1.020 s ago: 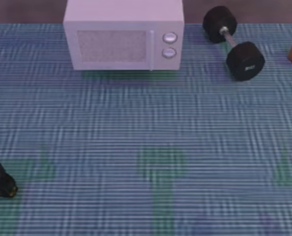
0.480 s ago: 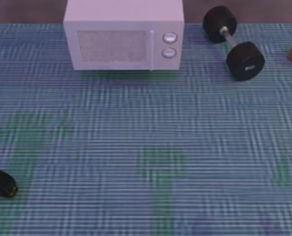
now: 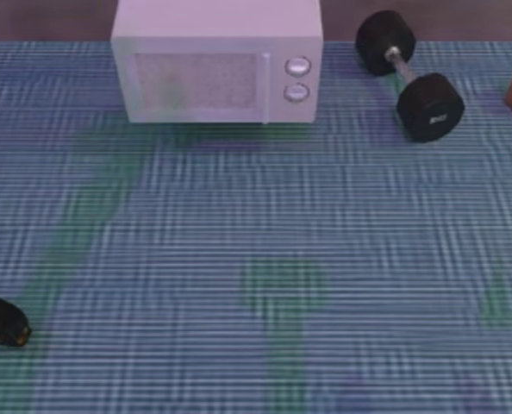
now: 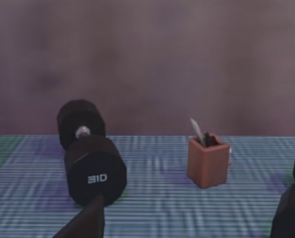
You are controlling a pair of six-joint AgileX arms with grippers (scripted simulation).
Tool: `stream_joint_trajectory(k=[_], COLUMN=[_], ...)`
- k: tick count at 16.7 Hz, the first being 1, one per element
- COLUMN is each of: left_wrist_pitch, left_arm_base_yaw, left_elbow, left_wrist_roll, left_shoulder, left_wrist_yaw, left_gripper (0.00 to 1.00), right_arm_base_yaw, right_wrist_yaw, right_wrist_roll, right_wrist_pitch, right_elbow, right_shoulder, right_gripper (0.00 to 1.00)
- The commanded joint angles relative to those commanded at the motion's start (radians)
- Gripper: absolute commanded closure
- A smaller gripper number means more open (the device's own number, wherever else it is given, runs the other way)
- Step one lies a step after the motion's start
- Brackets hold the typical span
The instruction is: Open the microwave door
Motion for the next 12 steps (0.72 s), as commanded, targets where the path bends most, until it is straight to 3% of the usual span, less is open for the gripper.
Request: stream_joint_trajectory(k=[7,12], left_wrist_pitch=[-0.346,-0.513], left_arm_base_yaw=[-0.157,-0.232], left_elbow=[0.645,0.949], left_wrist_roll=[-0.138,-0.205], left_shoulder=[0.616,0.917], left_wrist_yaw=[-0.076,-0.113], left_gripper=[0.00,0.00], right_arm_base_yaw=[0.000,0.000], right_wrist_yaw=[0.000,0.000], right_wrist_roll=[0.000,0.000], right_wrist_pitch=[0.000,0.000], right_elbow=[0.000,0.000], right_shoulder=[0.000,0.000], right_gripper=[0.00,0.00])
